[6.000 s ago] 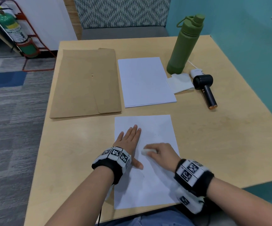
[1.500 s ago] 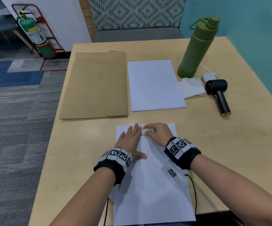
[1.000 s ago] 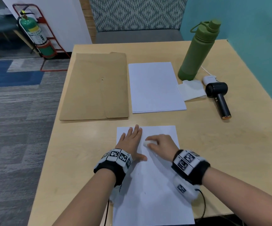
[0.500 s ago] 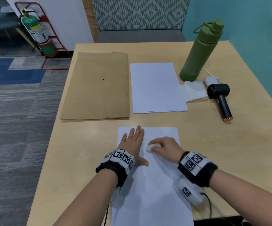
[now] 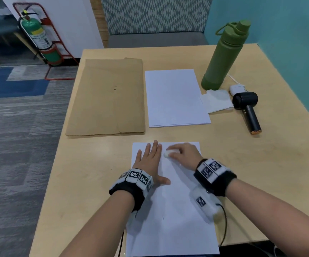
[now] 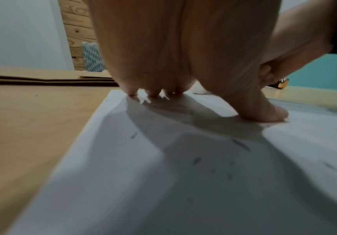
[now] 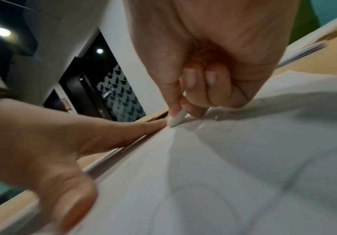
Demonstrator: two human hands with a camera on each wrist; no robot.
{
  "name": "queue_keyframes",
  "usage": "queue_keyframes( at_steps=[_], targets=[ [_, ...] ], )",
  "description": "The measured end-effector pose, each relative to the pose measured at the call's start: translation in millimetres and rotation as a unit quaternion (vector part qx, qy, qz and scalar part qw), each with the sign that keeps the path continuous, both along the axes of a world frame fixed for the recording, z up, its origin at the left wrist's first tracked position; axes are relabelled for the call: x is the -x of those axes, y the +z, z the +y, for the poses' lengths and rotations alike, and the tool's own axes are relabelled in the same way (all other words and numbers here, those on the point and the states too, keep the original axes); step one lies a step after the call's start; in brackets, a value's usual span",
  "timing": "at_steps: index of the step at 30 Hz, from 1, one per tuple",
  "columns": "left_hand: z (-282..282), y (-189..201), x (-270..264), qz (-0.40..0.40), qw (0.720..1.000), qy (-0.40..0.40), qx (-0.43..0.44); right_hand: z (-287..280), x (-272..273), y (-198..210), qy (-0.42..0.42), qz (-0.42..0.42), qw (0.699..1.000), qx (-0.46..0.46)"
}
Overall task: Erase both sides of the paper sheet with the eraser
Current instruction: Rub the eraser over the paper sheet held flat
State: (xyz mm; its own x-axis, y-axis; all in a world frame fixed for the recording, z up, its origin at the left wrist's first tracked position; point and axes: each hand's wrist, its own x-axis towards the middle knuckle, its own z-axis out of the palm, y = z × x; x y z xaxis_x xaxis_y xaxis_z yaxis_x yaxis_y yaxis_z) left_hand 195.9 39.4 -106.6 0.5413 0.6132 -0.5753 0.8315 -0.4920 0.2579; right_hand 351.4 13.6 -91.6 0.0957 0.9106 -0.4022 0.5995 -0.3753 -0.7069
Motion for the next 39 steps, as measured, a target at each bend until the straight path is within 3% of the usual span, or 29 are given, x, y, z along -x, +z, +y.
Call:
queue_keyframes(
  at_steps=[3,7,10,15,20,23,27,34,39],
  targets=[
    [1,0,0,0.004,1.0,0.001,0.002,1,0,-3,-0.045,0.006,0.999,-0.015],
    [-2,1,0,0.007,1.0,-0.002,-0.002,-38,8,-3,0.017,0.02,0.999,0.021],
    [-2,1,-1,0.012,1.0,-0.007,0.001,-26,3,-2,0.036,0.008,0.999,0.028],
    [-1,-1,-1,0.021,1.0,-0.011,0.0,-7,2,-4,-0.045,0.004,0.999,-0.016],
    [-2,-1,0,0.021,1.0,-0.013,0.001,-41,12,-5,0.018,0.011,1.0,0.012],
    [-1,-1,-1,0.023,1.0,-0.014,0.003,-16,9,-1,0.022,-0.012,1.0,0.014],
    [-1,0,-1,0.028,0.999,-0.017,-0.003,4,16,-2,-0.049,-0.005,0.999,0.0],
    [-1,-1,2,0.013,1.0,-0.02,0.003,-17,19,2,0.022,-0.018,0.999,0.039],
    [-1,1,3,0.008,1.0,-0.015,-0.004,4,20,7,-0.04,0.0,0.999,0.011]
  ],
)
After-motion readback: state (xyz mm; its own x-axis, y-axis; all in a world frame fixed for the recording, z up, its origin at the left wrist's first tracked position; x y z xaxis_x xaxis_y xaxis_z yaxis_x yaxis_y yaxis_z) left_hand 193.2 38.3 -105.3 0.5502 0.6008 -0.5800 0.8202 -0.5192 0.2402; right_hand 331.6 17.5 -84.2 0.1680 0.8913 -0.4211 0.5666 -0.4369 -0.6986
